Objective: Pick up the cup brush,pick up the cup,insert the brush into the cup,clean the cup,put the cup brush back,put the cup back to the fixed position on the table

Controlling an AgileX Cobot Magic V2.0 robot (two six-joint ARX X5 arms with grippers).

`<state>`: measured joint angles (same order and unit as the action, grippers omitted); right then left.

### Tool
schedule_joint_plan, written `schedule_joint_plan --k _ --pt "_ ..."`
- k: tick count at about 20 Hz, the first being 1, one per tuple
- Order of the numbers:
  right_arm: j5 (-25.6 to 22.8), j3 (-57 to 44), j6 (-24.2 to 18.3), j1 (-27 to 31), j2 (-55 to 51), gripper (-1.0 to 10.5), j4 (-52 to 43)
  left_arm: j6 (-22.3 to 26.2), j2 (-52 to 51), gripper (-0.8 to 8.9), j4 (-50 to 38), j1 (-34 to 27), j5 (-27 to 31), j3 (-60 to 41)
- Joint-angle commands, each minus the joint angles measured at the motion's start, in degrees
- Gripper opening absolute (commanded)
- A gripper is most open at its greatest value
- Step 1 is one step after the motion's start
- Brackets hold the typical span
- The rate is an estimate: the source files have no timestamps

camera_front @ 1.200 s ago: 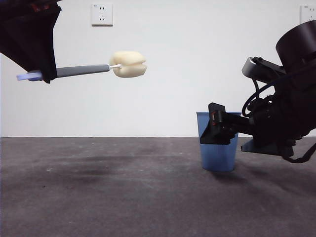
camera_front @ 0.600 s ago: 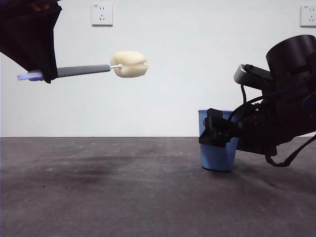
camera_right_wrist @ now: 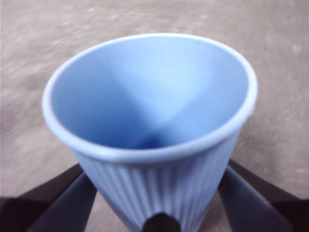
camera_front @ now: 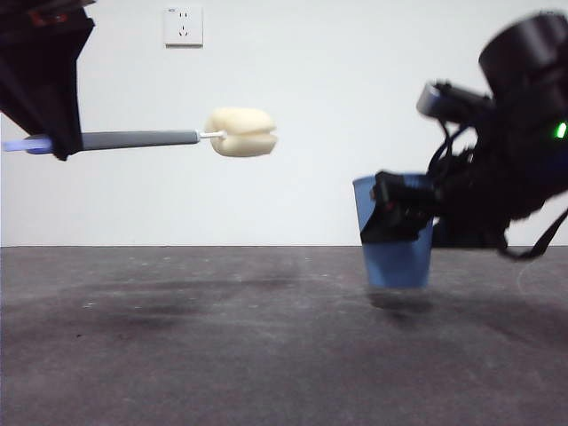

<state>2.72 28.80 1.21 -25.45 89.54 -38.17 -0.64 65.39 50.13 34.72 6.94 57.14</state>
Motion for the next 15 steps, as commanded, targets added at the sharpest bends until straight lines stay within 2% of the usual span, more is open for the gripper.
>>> schedule_joint_plan --k 1,4,8,11,13,15 --pt "-2.1 2.03 -7.56 -1.4 -7.5 -0.2 14.95 6.8 -0.13 -0.09 1.05 0.17 -1.27 -0.5" --pt "-8.96 7.26 -16.83 -4.22 -13.97 -0.2 35.69 12.15 -0.13 -0.09 2.86 0.22 -2.84 -0.5" --pt "-19.26 14.58 -29.29 -8.0 -15.34 -0.2 54.82 20.55 -0.13 -0.09 5.09 1.03 -3.76 -0.5" --pt "-25.4 15.65 -38.4 -10.82 -15.32 -0.2 59.28 22.4 -0.13 -0.09 6.38 3.19 -5.6 -0.5" --pt "-27.34 15.65 -42.36 -12.33 -15.3 -0.2 61.35 23.23 -0.13 -0.09 6.86 5.31 -6.34 -0.5" --pt "-28.65 15.65 -44.5 -13.53 -15.3 -0.2 61.64 23.41 -0.13 -0.09 7.43 6.99 -6.21 -0.5"
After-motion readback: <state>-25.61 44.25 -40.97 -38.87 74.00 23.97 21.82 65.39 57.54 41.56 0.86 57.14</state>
